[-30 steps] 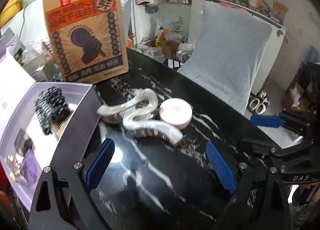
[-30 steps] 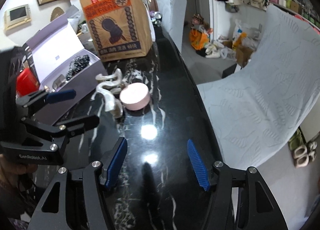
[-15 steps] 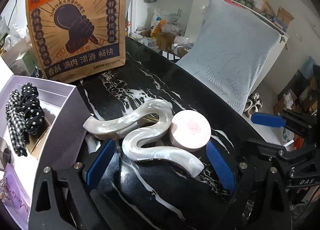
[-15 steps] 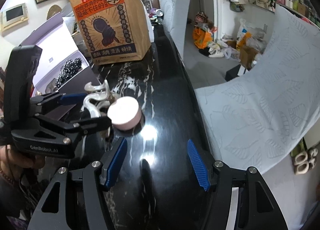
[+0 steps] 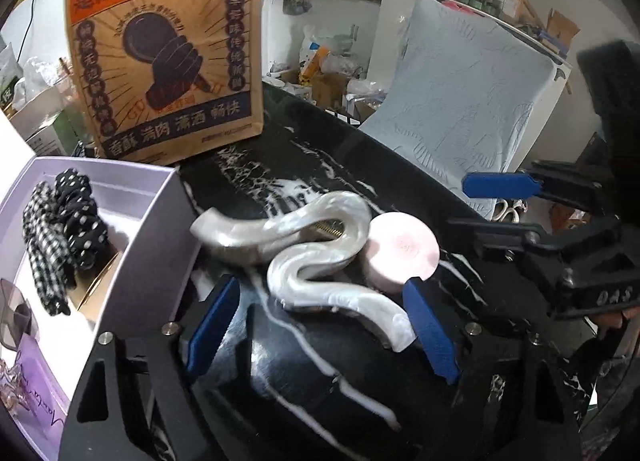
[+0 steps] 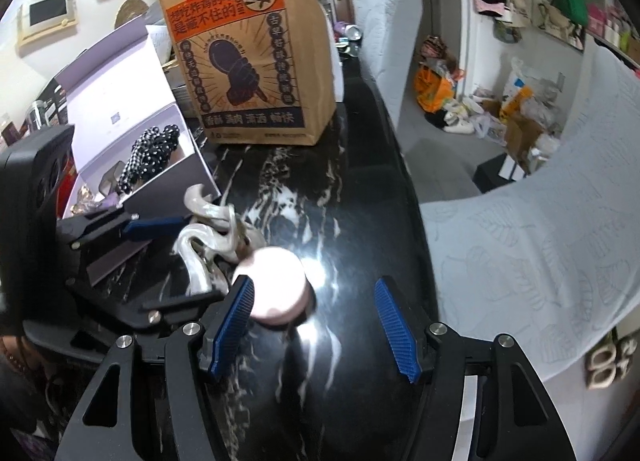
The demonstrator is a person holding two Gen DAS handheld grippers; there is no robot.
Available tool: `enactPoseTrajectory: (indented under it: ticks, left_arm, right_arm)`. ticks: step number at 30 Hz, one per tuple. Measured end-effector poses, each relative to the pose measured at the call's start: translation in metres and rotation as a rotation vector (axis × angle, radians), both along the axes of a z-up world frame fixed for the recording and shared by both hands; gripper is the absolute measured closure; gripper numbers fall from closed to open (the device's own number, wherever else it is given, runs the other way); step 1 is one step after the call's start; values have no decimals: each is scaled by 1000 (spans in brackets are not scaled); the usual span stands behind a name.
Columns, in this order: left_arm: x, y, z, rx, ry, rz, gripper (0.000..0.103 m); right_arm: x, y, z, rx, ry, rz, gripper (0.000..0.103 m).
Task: Organize rigid objects
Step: 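Grasp the pink round compact with the right tool while the left approaches the white clip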
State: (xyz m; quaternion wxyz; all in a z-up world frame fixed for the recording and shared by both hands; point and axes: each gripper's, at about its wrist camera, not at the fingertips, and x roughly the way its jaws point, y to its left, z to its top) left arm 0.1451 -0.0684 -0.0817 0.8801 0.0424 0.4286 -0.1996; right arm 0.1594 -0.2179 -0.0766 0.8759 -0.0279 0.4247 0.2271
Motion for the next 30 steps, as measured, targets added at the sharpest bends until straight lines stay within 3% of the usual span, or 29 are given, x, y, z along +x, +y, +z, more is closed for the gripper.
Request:
enactPoseTrajectory:
  ticks: [3, 10, 14, 18, 20, 22, 30]
  left_arm:
    - [-4, 7, 1, 5, 4, 18, 21]
    - [-20, 8, 4, 102, -18, 26, 22]
    - [-23, 16, 9, 73, -23, 50, 22]
    - [-14, 27, 17, -31, 4, 91, 22]
    - [-10, 28, 19, -59, 12, 102, 22]
    - [-5, 24, 19, -54, 18, 105, 22]
    - [13, 3, 7, -75, 69, 127, 22]
  right_arm:
    - [8, 11, -2, 1, 10, 31, 36]
    - [16, 28, -12, -10, 41, 81, 32]
    - [16, 32, -20, -15, 58, 102, 31]
    - [13, 37, -29, -65, 44, 102, 32]
    - [12, 36, -31, -88, 24, 90, 40]
    - [10, 33, -31, -91, 6, 83, 52]
    - [5, 9, -31, -80, -5, 18, 52]
